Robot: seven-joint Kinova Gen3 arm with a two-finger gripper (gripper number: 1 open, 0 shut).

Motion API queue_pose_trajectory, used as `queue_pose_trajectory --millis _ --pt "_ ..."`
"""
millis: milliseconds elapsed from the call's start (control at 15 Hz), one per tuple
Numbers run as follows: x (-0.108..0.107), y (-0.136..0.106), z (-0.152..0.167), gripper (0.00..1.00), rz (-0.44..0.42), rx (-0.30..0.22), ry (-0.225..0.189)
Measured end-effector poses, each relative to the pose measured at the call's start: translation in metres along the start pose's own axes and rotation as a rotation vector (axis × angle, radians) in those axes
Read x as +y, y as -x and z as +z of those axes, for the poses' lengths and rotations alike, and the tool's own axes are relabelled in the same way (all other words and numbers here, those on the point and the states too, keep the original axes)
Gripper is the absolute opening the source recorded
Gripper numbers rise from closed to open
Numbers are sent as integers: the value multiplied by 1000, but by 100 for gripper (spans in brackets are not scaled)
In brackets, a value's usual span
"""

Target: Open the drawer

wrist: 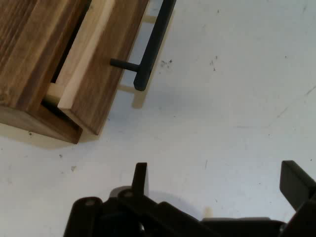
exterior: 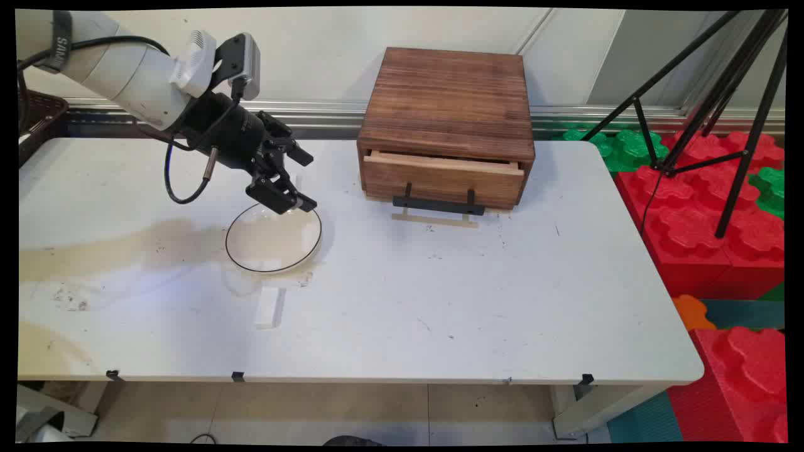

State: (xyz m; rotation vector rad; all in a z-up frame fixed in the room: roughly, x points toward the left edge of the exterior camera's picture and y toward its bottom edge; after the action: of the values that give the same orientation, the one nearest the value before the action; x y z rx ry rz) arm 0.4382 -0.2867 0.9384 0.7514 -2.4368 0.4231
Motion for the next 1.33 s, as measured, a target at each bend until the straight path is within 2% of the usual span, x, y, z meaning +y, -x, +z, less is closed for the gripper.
queue_pose_trajectory --millis 733,1000,1333 --pt "1 -8 1 100 -11 -25 8" --pt "0 -27 11 100 -24 -49 10" --pt "0 -58 35 100 11 -63 30"
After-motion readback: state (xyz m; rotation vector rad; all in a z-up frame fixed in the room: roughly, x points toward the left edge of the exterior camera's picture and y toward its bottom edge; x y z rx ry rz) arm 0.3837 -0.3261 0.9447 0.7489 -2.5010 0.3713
